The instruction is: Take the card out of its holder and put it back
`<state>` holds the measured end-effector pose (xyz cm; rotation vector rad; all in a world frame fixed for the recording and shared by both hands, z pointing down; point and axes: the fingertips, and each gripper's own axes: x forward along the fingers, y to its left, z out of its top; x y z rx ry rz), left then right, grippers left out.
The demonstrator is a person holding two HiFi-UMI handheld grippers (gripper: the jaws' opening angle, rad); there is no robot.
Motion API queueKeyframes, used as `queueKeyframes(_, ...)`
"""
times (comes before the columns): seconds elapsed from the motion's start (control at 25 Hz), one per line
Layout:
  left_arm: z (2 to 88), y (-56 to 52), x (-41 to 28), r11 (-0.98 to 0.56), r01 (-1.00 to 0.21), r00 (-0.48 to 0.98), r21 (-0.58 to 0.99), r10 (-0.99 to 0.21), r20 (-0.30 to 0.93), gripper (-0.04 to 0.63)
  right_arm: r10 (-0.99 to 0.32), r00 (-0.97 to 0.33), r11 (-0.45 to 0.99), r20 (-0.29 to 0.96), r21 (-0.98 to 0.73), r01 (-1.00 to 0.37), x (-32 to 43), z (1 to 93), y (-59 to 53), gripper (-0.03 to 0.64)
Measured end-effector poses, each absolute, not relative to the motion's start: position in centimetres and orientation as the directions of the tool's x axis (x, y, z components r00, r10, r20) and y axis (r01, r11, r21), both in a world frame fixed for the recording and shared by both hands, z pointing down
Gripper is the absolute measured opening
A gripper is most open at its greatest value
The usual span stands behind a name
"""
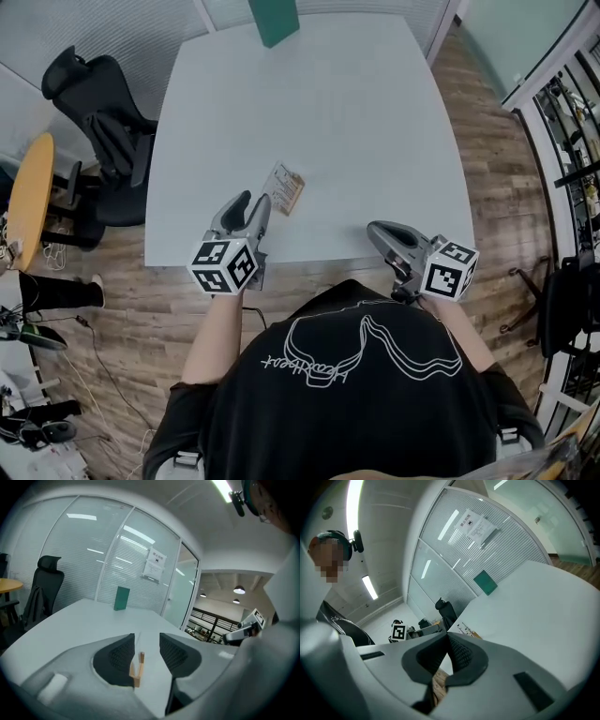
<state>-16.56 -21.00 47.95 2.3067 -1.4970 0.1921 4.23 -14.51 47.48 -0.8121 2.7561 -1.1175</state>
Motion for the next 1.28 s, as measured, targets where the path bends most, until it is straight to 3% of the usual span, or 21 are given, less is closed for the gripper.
queueKeyframes(0.44, 41.5, -7.7, -4.2, -0.539, -0.713, 0.666, 0.449, -0.721, 0.193, 0.145, -0.415, -0.909, 0.751, 0.04, -0.549, -0.367, 5.8, 41.7, -7.2, 0.009)
queueKeyframes(0.64, 39.7, -2.3, 0.2, -0.638, -0.672, 0.722, 0.375, -0.676, 0.145, 0.04, -0.38, -0.925, 0.787, 0.003, -0.525, -0.325, 7.1, 40.3, -2.9, 0.009)
queueKeyframes(1.28, 37.1, 6.2, 3.6, -0.661, -0.702, 0.7, 0.266, -0.708, 0.09, 0.014, -0.367, -0.93, 0.845, -0.027, -0.427, -0.321, 10.0, 37.8, 5.2, 0.009)
